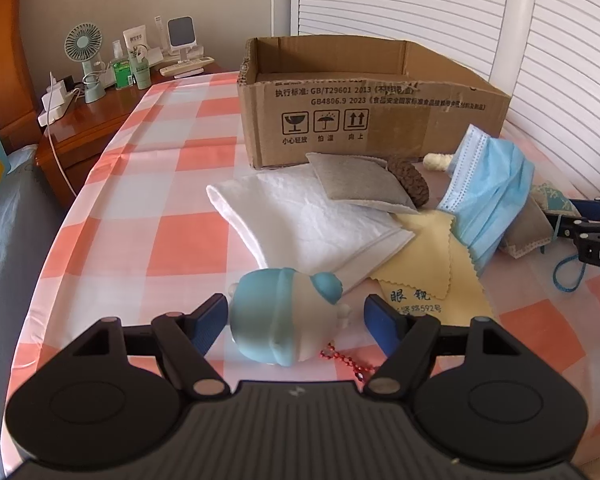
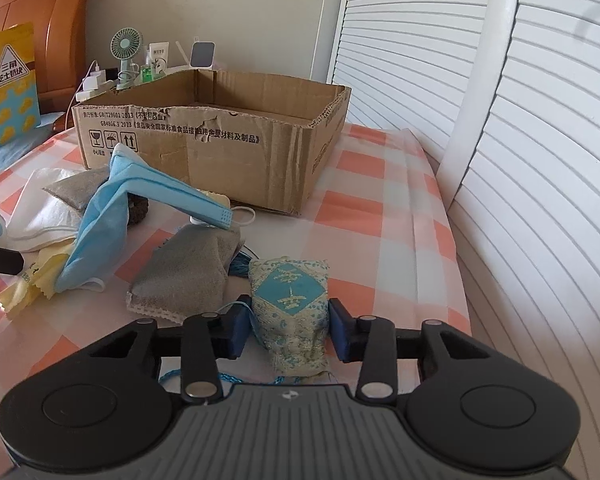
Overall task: Organize soft objects
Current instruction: 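Close the right tool on the floral sachet while the left tool grasps the blue plush toy, then lift and carry the floral sachet and plush toy over the cardboard box with both tools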
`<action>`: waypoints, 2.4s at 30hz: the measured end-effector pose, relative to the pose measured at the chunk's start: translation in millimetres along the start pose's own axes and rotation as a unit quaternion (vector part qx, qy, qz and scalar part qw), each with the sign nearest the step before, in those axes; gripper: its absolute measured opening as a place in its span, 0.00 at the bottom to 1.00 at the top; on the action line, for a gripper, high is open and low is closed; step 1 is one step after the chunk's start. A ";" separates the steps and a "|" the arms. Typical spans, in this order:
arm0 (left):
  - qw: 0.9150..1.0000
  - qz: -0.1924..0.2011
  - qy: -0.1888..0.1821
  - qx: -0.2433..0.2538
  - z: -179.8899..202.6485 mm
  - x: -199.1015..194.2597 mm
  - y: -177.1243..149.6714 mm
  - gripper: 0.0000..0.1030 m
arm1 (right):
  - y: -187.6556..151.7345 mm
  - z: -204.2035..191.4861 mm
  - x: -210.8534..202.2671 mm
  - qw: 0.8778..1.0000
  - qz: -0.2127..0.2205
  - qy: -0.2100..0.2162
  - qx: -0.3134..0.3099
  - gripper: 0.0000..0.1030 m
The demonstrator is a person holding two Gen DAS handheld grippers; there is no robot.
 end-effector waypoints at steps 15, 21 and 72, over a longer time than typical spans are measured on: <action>1.000 0.002 -0.009 0.000 -1.5 -4.5 -1.1 0.52 | -3.1 2.5 -27.3 1.000 -0.015 0.010 0.010 0.40; 1.000 0.000 -0.020 -0.008 -6.8 -8.4 -0.8 0.51 | -3.1 4.4 -37.1 0.999 -0.027 0.021 0.011 0.40; 0.986 0.056 -0.104 0.117 16.5 -5.0 171.2 0.51 | 188.8 22.1 -46.3 0.991 0.088 0.096 -0.022 0.39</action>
Point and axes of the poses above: each gripper's, at about its wrist camera, not at the fingertips, and x roughly the way its jaws point, z to its right, y to its top, the point moved 3 cm from there along x, roughly the way its jaws point, and after that the axes turned 2 degrees about y, right-handed, at the moved point
